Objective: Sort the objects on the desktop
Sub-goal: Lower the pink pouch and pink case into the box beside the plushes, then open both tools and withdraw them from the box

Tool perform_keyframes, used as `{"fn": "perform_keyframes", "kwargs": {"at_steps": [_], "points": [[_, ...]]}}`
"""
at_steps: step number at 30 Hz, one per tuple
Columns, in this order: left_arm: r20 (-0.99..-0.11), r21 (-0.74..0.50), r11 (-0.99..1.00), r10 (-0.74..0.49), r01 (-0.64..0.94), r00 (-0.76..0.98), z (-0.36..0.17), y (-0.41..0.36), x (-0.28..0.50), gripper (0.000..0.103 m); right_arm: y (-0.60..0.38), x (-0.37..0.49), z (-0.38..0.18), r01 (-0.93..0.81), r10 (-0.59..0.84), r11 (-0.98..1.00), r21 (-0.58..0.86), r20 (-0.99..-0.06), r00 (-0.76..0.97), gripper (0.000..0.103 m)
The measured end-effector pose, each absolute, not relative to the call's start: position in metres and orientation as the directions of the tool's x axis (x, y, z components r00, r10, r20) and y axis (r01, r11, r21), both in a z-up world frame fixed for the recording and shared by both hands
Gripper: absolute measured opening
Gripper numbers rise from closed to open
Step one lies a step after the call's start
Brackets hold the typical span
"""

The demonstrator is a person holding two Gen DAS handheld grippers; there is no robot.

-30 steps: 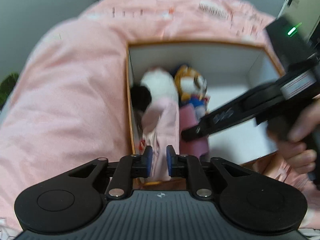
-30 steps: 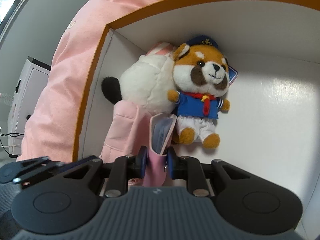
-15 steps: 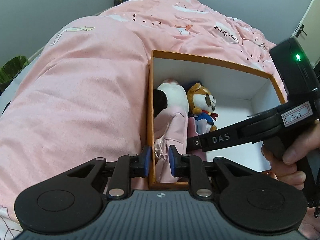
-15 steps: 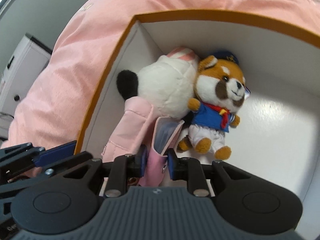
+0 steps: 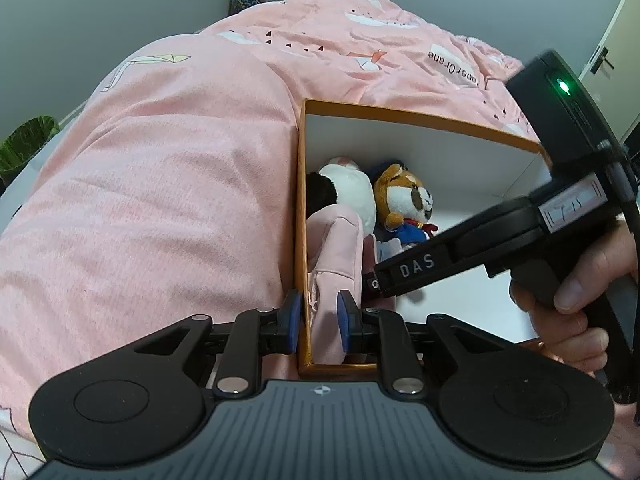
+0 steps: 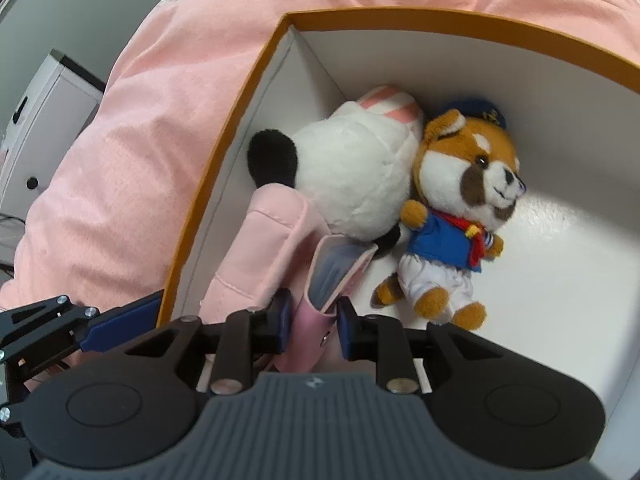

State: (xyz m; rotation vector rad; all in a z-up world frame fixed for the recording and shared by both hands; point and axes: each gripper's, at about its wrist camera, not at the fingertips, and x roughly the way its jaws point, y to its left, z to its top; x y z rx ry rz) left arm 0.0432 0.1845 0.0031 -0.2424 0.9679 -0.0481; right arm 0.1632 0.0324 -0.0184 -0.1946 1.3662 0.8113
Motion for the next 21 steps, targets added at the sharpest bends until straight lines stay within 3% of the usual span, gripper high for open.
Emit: {"fn": "perform_keyframes", "kwargs": {"at_steps": [11,15,21], "points": [[-0.787,-0.265,0.960,-0.164,-0.087,0.594,0.006,0.190,0.037,0.022,-0.001,0.154,0.008,-0.652,0.448,0.697,0.299,-0.891,0.070,0.031],[-0.777,-0.278,0.956,-0.167,-0.091,0.607,0.010,0.192,0.036,0.022,0.005,0.152,0.009,-0.662,0.451,0.693,0.285,-0.888,0.089,0.025],[-0.771,-0.269,0.959,-0.156,-0.094,0.617,0.013,0.190,0.034,0.022,0.041,0.124,0.007,-0.663,0.468,0.689,0.291,-0.878,0.101,0.024]]}}
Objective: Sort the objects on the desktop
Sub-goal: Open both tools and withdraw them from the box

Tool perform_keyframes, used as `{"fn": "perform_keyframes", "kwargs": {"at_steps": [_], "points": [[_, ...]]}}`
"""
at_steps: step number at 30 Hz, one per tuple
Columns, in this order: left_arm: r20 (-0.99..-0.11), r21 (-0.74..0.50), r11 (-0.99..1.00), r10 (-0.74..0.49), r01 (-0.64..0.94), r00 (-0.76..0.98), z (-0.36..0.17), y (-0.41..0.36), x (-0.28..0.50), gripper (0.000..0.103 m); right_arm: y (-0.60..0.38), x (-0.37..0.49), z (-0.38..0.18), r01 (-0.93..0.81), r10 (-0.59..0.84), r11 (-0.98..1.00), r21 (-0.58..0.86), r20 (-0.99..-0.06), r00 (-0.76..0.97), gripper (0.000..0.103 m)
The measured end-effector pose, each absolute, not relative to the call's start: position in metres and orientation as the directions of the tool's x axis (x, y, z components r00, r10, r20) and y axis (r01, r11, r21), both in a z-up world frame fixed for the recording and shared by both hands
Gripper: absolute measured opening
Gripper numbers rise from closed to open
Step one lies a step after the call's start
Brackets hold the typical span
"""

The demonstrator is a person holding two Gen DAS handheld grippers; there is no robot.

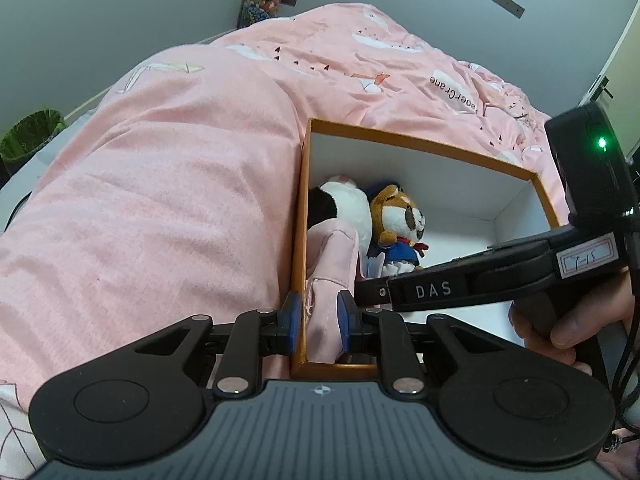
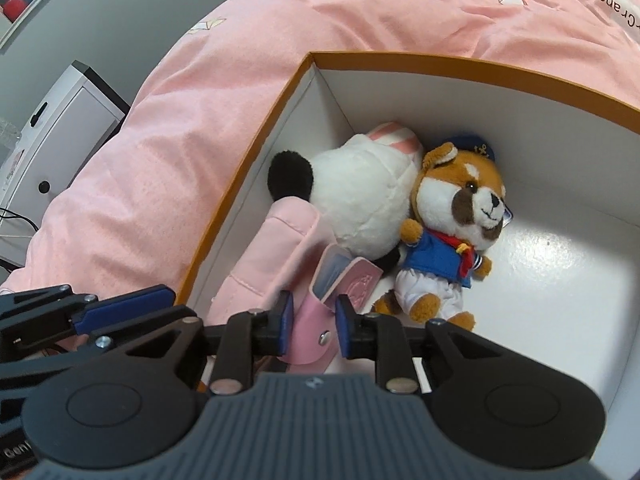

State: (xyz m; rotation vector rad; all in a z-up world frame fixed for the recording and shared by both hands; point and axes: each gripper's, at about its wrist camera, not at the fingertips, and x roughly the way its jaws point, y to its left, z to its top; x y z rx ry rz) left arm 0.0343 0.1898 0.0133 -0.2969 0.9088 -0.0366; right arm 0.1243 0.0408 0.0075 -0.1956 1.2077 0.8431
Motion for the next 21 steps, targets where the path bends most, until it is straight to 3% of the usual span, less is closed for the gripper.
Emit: {"fn": "perform_keyframes", "kwargs": {"at_steps": [10,12,16,18,21], "points": [[-0.743,-0.250,0.965,-0.141,-0.075,0.654,0.038,0.179,0.025,0.022,0.034,0.113,0.018,-0.686,0.547,0.654,0.319,-0.825,0.138,0.038],[-0.743,-0.248,0.967,-0.147,-0.065,0.653,0.047,0.173,0.021,0.022,0.028,0.109,0.027,-0.699,0.578,0.639,0.321,-0.800,0.161,0.051],[-0.751,-0.248,0.968,-0.171,-0.032,0.638,0.058,0.159,0.013,0.022,0.005,0.092,0.051,-0.732,0.621,0.623,0.276,-0.744,0.248,0.059],[-0.758,-0.258,0.966,-0.196,-0.011,0.622,0.060,0.149,0.010,0.022,-0.009,0.083,0.061,-0.737,0.632,0.627,0.252,-0.718,0.292,0.071],[-0.770,-0.262,0.965,-0.224,0.024,0.598,0.057,0.133,0.005,0.023,-0.033,0.067,0.071,-0.733,0.654,0.638,0.238,-0.669,0.352,0.074]]}}
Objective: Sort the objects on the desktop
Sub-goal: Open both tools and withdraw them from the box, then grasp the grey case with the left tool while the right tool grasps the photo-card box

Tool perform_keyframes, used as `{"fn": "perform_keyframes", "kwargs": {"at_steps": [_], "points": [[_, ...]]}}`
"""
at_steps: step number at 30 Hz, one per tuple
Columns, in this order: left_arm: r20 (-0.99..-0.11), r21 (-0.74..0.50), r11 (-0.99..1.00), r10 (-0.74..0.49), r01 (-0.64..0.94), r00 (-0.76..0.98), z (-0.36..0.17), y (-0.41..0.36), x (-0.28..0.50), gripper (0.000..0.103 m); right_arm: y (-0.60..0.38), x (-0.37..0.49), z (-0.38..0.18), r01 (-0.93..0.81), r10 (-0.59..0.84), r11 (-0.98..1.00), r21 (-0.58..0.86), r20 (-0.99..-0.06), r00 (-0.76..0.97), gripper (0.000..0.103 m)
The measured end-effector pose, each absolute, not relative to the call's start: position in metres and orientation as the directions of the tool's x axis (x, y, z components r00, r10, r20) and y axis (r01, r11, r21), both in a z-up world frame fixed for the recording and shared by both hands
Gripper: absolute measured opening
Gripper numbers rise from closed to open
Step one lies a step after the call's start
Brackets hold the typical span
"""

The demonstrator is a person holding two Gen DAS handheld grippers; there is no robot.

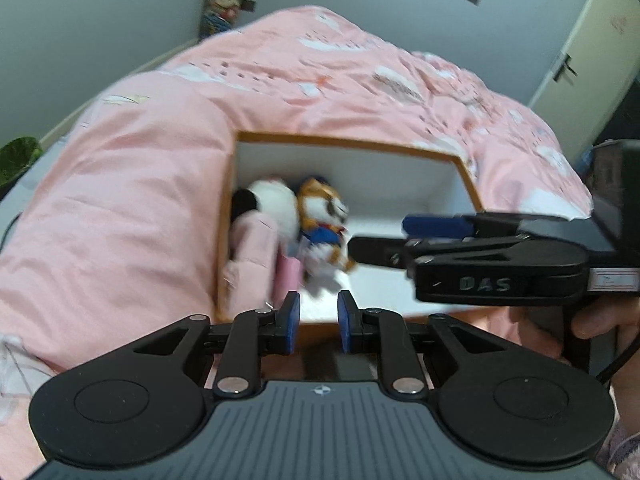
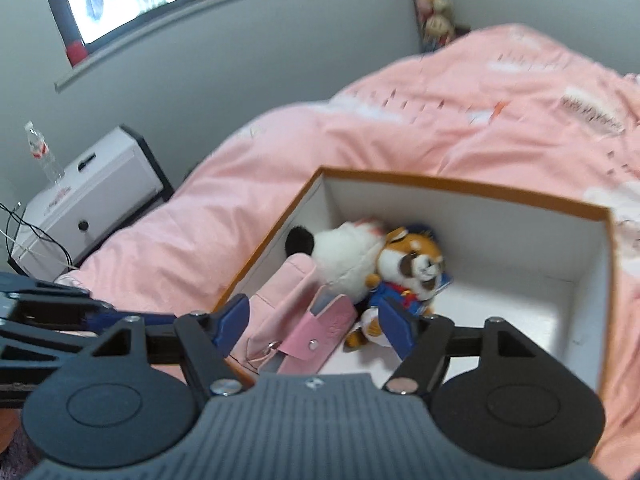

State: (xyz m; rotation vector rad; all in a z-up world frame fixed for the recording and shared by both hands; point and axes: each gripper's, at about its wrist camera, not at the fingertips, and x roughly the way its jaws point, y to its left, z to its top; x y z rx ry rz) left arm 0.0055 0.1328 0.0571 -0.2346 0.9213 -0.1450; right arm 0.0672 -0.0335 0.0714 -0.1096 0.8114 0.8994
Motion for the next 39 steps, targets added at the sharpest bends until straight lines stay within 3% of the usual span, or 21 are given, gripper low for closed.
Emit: {"fn": "perform_keyframes", "kwargs": {"at_steps": [5,7,9,12,16,20,26,29,39], "points": [[-0.807,-0.244,0.967,-0.244,0.073,0.538,0.041,0.105,0.005,0.032,-0.074,0.038,0.077,-0.698,0.641,0.687,0.203,-0.621,0.450,0.078],[-0.820,-0.231,0.969,-0.245,0.092,0.517,0.033,0.095,0.005,0.039,-0.086,0.027,0.073,-0.682,0.625,0.705,0.197,-0.627,0.465,0.076],[-0.838,-0.200,0.974,-0.228,0.109,0.496,0.022,0.085,0.005,0.052,-0.097,0.020,0.066,-0.645,0.590,0.738,0.197,-0.651,0.477,0.070],[-0.857,-0.191,0.976,-0.217,0.103,0.468,0.008,0.077,0.006,0.053,-0.111,0.014,0.055,-0.599,0.551,0.773,0.211,-0.692,0.467,0.068],[-0.860,-0.232,0.971,-0.230,0.053,0.456,-0.008,0.075,0.010,0.054,-0.117,-0.002,0.033,-0.610,0.484,0.783,0.123,-0.736,0.473,0.068],[-0.873,-0.200,0.980,-0.180,0.004,0.454,-0.021,0.070,0.013,0.054,-0.114,-0.006,0.011,-0.622,0.482,0.768,0.151,-0.776,0.407,0.063],[-0.881,-0.181,0.983,-0.153,-0.022,0.448,-0.029,0.065,0.019,0.054,-0.100,-0.011,0.000,-0.667,0.472,0.737,0.109,-0.790,0.391,0.061],[-0.889,-0.166,0.986,-0.138,-0.028,0.438,-0.033,0.065,0.021,0.045,-0.096,-0.014,0.001,-0.690,0.484,0.716,0.105,-0.787,0.383,0.061],[-0.894,-0.184,0.981,-0.144,-0.054,0.424,-0.033,0.075,0.016,0.041,-0.089,-0.013,0.006,-0.706,0.520,0.697,0.127,-0.767,0.376,0.061]]}}
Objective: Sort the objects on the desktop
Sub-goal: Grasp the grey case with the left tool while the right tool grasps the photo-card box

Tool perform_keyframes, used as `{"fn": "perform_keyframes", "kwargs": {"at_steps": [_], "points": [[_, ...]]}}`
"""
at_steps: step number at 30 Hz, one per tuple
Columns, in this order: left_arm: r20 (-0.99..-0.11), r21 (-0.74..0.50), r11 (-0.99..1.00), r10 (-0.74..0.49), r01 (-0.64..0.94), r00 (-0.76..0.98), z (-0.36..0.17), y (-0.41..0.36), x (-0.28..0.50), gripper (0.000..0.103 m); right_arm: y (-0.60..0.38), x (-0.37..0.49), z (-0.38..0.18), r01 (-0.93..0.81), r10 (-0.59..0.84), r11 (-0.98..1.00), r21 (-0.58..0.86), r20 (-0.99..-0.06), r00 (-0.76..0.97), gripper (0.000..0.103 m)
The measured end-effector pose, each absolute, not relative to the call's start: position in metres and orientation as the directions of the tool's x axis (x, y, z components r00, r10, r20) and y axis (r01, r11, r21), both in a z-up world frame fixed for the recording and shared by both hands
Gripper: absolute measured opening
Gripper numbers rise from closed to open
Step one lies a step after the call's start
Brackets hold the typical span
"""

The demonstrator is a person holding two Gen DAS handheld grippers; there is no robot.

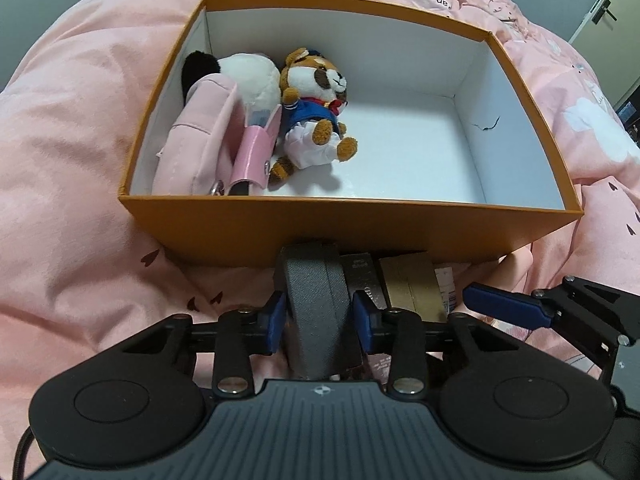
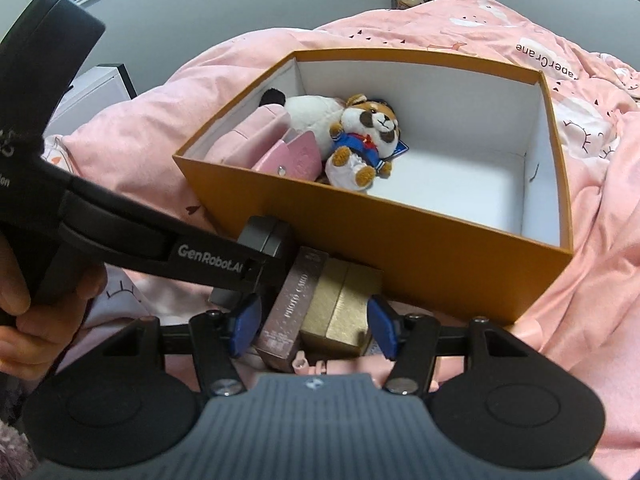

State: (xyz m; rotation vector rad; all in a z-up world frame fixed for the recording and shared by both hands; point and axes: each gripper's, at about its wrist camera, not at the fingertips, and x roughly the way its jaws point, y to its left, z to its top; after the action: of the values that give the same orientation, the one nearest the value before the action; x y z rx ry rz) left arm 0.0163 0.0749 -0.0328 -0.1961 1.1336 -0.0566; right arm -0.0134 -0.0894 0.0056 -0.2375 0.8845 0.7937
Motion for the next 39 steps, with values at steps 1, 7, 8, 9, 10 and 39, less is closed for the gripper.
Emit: {"fn": "perform_keyframes", "kwargs": {"at_steps": [1,7,8,9,10,39], "points": [[-0.894,-0.185,0.981,-0.145,-0.053,0.423,-0.032,0.076,0.015,0.040,-0.089,-0.013,0.006,-0.706,0.525,0.696,0.133,-0.764,0.374,0.061],[-0.896,-0.217,0.975,-0.177,-0.055,0.407,-0.032,0.086,0.011,0.040,-0.086,-0.008,0.002,-0.700,0.544,0.692,0.177,-0.765,0.345,0.046],[-0.895,-0.227,0.972,-0.185,-0.058,0.405,-0.032,0.089,0.010,0.040,-0.085,-0.009,0.002,-0.700,0.547,0.691,0.182,-0.765,0.341,0.045],[-0.894,-0.238,0.969,-0.194,-0.062,0.404,-0.032,0.092,0.010,0.040,-0.085,-0.009,0.002,-0.700,0.548,0.690,0.183,-0.765,0.340,0.045],[-0.892,-0.250,0.966,-0.204,-0.065,0.404,-0.033,0.095,0.009,0.040,-0.084,-0.009,0.002,-0.702,0.550,0.688,0.184,-0.763,0.339,0.044],[-0.861,-0.378,0.920,-0.310,-0.101,0.403,-0.043,0.129,0.010,0.039,-0.031,-0.012,-0.028,-0.752,0.394,0.659,0.030,-0.865,0.311,0.033]]}}
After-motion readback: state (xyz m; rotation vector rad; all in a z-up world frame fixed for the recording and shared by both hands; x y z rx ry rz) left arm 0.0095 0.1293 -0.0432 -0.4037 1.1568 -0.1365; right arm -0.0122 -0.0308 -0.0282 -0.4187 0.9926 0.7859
